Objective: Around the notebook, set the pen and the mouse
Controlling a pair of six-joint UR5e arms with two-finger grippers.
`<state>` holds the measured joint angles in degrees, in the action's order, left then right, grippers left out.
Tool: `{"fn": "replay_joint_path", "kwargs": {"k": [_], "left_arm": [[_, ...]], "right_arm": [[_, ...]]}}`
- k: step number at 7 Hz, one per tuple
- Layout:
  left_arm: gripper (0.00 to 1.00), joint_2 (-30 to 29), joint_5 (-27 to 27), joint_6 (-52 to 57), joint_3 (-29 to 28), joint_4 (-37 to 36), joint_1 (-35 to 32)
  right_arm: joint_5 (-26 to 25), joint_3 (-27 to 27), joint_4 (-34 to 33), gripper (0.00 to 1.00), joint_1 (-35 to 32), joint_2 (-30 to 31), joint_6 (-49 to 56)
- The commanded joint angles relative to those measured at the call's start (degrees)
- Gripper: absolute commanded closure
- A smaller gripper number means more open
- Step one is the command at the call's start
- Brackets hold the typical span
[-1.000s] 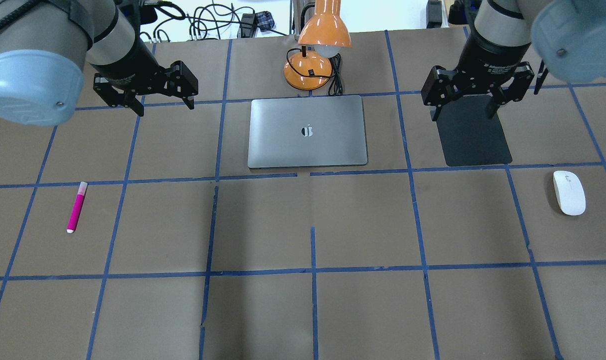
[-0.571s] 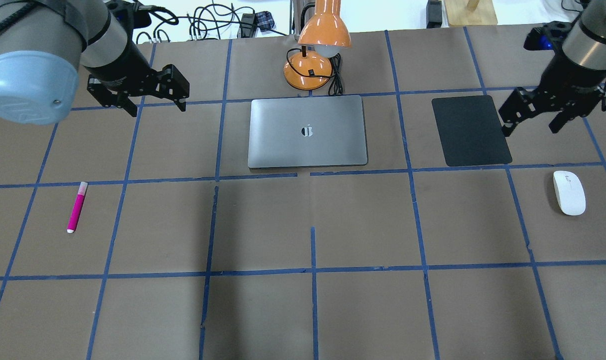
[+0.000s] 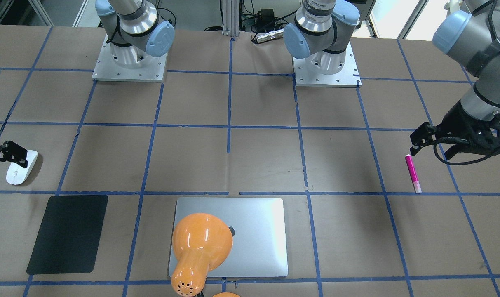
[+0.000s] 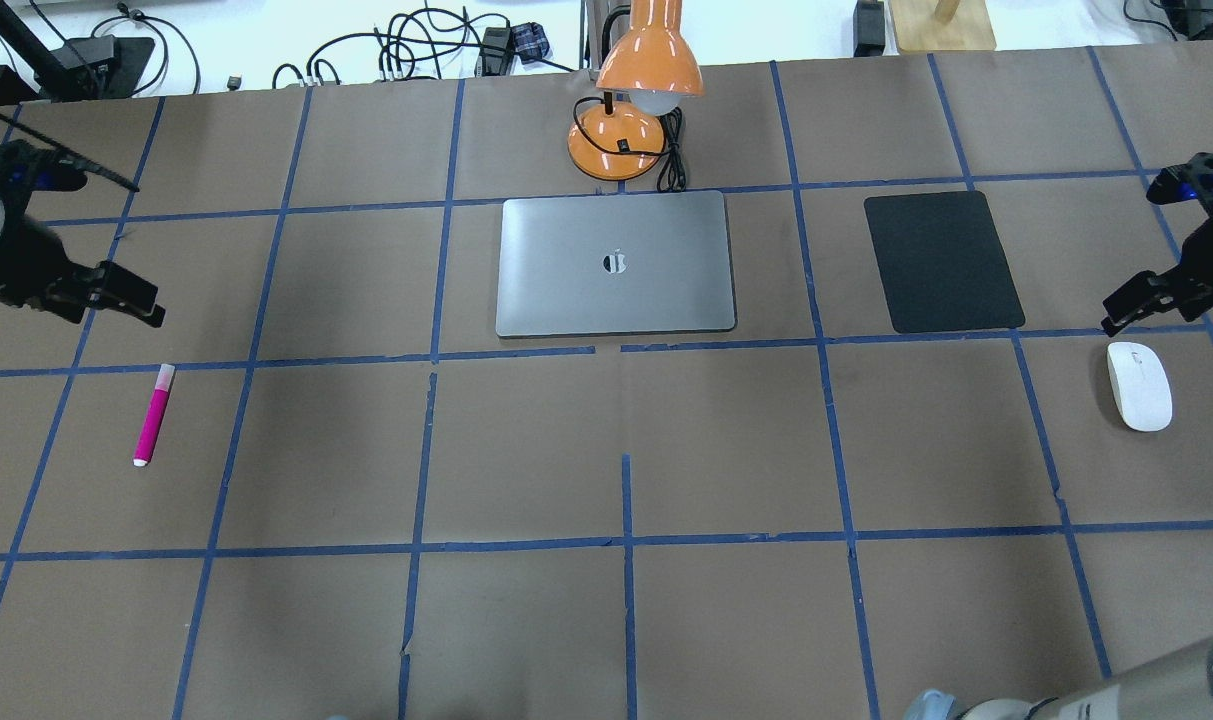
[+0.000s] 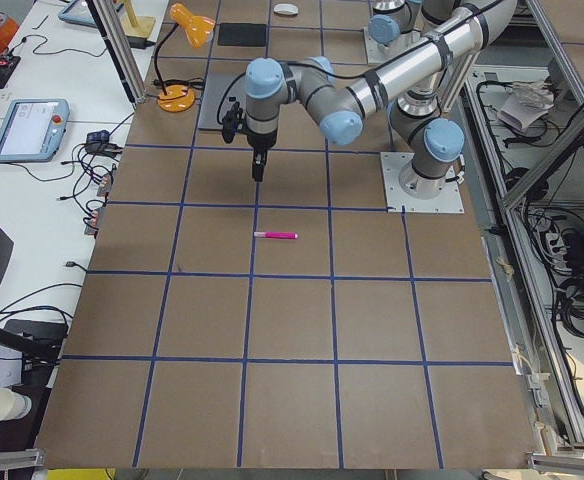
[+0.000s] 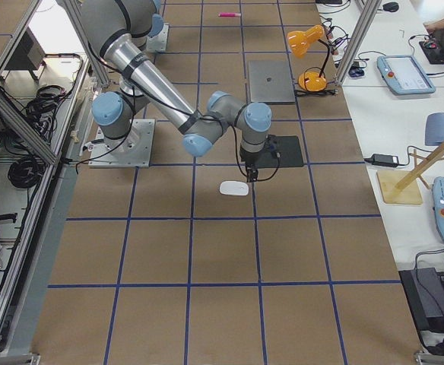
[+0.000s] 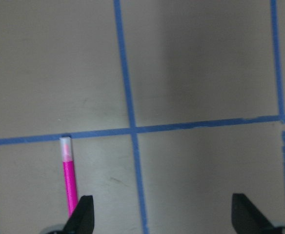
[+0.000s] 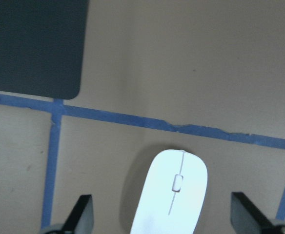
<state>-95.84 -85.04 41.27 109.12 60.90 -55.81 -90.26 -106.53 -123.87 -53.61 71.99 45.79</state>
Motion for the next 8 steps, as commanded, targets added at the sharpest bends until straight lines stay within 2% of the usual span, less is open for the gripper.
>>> {"fn": "replay_joint_path", "kwargs": {"k": [1,2,3,4,6,7,8], "left_arm": [[0.0,-4.0,1.0,8.3,9.5,-14.4,6.0],[0.0,-6.8,0.6,8.4,12.8,-20.6,6.0],[0.0,-9.2,0.6,8.5,14.3,-22.9,6.0],[0.16,-10.2,0.4,8.6,13.6,-23.1,6.0],[0.13,-12.5,0.4,7.8,13.6,-24.0,6.0],[0.15,-13.0,0.3,7.7,13.6,-25.8,6.0],[0.59,-13.0,-0.4,7.7,13.3,-25.9,6.0]], "right_arm": [[0.2,-1.0,-2.5,0.0,1.8,-2.0,0.9],[0.4,-2.2,-2.4,0.0,1.8,-2.1,0.4],[0.4,-2.4,-2.4,0.0,1.8,-2.2,0.4],[0.5,-2.4,-2.4,0.0,1.8,-2.2,0.4],[0.3,-2.8,-3.1,0.0,1.8,-4.0,0.7],[-0.3,-2.9,-3.1,0.0,1.8,-4.2,0.4],[-0.4,-3.0,-3.2,0.0,1.8,-4.8,0.9]]}}
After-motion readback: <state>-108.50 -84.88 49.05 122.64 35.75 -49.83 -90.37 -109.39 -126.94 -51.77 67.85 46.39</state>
